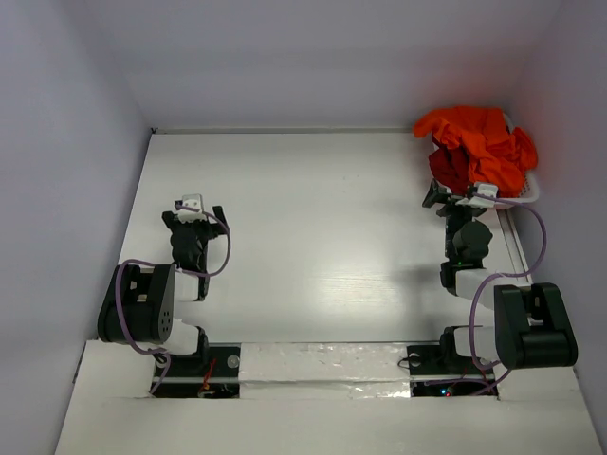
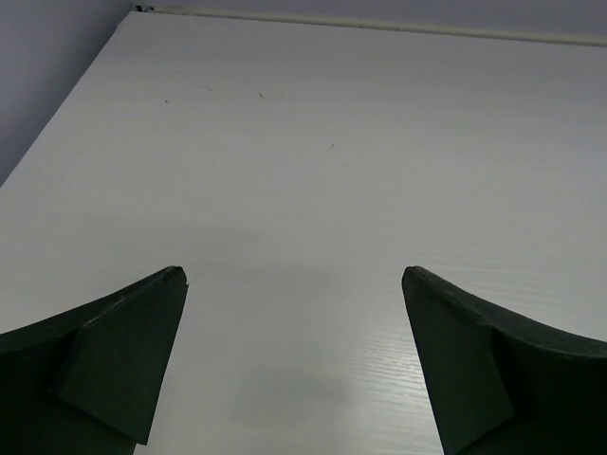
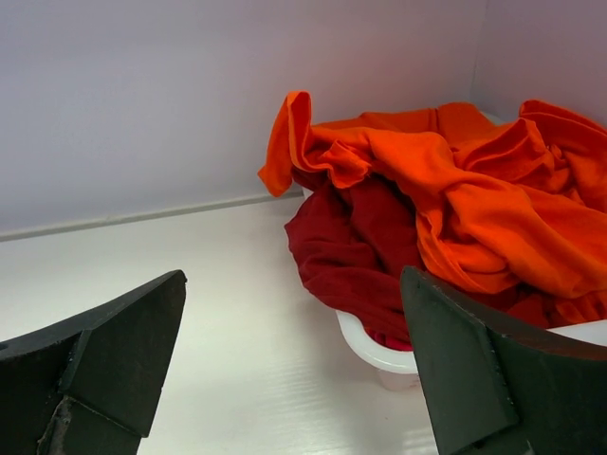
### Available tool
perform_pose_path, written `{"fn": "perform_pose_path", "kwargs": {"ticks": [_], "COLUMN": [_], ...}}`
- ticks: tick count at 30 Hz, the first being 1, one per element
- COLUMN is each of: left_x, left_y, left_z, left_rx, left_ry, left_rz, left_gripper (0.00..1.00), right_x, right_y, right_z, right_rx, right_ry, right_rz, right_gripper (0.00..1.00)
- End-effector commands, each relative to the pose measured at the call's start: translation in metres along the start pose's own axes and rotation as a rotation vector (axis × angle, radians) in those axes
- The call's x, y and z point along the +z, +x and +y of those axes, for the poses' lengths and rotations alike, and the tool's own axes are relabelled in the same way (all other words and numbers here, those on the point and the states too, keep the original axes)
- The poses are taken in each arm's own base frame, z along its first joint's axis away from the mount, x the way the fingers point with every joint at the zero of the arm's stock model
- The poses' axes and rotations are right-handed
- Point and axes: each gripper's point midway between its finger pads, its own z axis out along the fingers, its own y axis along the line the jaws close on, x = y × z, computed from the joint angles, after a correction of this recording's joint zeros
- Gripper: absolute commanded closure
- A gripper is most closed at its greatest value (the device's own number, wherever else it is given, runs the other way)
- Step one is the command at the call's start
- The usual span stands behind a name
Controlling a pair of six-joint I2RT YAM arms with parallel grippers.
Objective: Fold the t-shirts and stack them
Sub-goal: Grab crumpled tshirt from bin with the right arm
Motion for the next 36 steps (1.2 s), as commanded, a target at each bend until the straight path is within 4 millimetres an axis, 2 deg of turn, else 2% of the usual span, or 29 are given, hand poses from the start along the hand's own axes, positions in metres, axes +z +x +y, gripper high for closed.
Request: {"fn": "perform_pose_path", "kwargs": {"ticks": [1,2,3,4,5,6,7,8,9,10,11,12,13,15,16,17,18,19,21,23,27,29,30,31,32,33,34,35,36], "left_x": [0.009,0.007,0.016,0.023,0.031,0.050,0.052,0.057,0.068,0.066,0.068,0.069,0.066,0.065,0.063,0.062,0.062,0.059,0.051,0.039,0.025,0.033,0.037,0.038,0.053,0.054,0.051,0.052,0.060], "left_y": [-0.062,-0.071,-0.090,-0.062,-0.073,-0.116,-0.100,-0.110,-0.143,-0.137,-0.148,-0.166,-0.167,-0.196,-0.197,-0.205,-0.225,-0.220,-0.235,-0.251,-0.269,-0.263,-0.275,-0.258,-0.241,-0.255,-0.243,-0.239,-0.240], "left_z": [0.014,0.020,0.030,0.035,0.037,0.031,0.030,0.025,0.010,0.003,-0.005,-0.012,-0.018,-0.026,-0.026,-0.029,-0.037,-0.042,-0.053,-0.051,-0.028,-0.031,-0.037,-0.050,-0.055,-0.069,-0.085,-0.095,-0.099], "left_rx": [-0.062,-0.090,-0.140,-0.115,-0.118,-0.162,-0.152,-0.180,-0.211,-0.210,-0.211,-0.226,-0.242,-0.309,-0.338,-0.428,-0.444,-0.393,-0.365,-0.372,-0.459,-0.495,-0.498,-0.476,-0.464,-0.462,-0.444,-0.407,-0.382], "left_ry": [-0.087,-0.121,-0.207,-0.255,-0.279,-0.282,-0.290,-0.282,-0.209,-0.174,-0.133,-0.096,-0.064,-0.032,-0.042,-0.053,-0.015,0.018,0.100,0.102,-0.025,-0.030,-0.004,0.034,0.034,0.092,0.120,0.140,0.109], "left_rz": [-0.217,-0.237,-0.252,-0.083,-0.060,-0.095,0.036,0.056,0.036,0.106,0.102,0.078,0.099,0.058,0.080,0.087,0.082,0.138,0.125,0.075,-0.007,0.032,0.048,0.150,0.226,0.242,0.310,0.338,0.347], "left_gripper": [0.01,0.01,0.01,0.01,0.01,0.01,0.01,0.01,0.01,0.01,0.01,0.01,0.01,0.01,0.01,0.01,0.01,0.01,0.01,0.01,0.01,0.01,0.01,0.01,0.01,0.01,0.01,0.01,0.01], "right_x": [0.009,0.009,0.007,0.023,0.030,0.037,0.041,0.045,0.047,0.044,0.049,0.052,0.049,0.059,0.046,0.045,0.057,0.050,0.057,0.056,0.065,0.067,0.068,0.068,0.076,0.082,0.081,0.103,0.110], "right_y": [-0.023,-0.022,-0.037,-0.039,-0.048,-0.059,-0.076,-0.089,-0.098,-0.092,-0.111,-0.114,-0.101,-0.117,-0.096,-0.094,-0.105,-0.095,-0.094,-0.088,-0.096,-0.105,-0.106,-0.106,-0.113,-0.113,-0.106,-0.105,-0.099], "right_z": [-0.008,-0.018,-0.038,-0.037,-0.039,-0.036,-0.033,-0.028,-0.023,-0.019,-0.014,-0.008,-0.010,-0.022,-0.031,-0.034,-0.035,-0.038,-0.043,-0.041,-0.021,-0.017,-0.017,-0.014,-0.010,0.001,0.005,0.013,0.015], "right_rx": [0.021,0.074,0.100,0.090,0.058,0.049,0.074,0.141,0.177,0.190,0.219,0.251,0.246,0.321,0.290,0.285,0.278,0.243,0.234,0.228,0.231,0.229,0.230,0.229,0.234,0.227,0.203,0.199,0.186], "right_ry": [0.052,0.125,0.251,0.278,0.299,0.291,0.289,0.284,0.267,0.261,0.245,0.227,0.258,0.389,0.465,0.505,0.531,0.558,0.620,0.616,0.482,0.459,0.459,0.442,0.428,0.364,0.347,0.325,0.326], "right_rz": [-0.066,-0.050,-0.061,0.040,0.062,0.069,0.046,0.052,0.053,0.108,0.096,0.114,0.196,0.201,0.326,0.362,0.366,0.435,0.452,0.490,0.511,0.510,0.513,0.529,0.526,0.554,0.619,0.640,0.676], "right_gripper": [0.00,0.00,0.00,0.00,0.00,0.00,0.00,0.00,0.00,0.00,0.00,0.00,0.00,0.00,0.00,0.00,0.00,0.00,0.00,0.00,0.00,0.00,0.00,0.00,0.00,0.00,0.00,0.00,0.00]}}
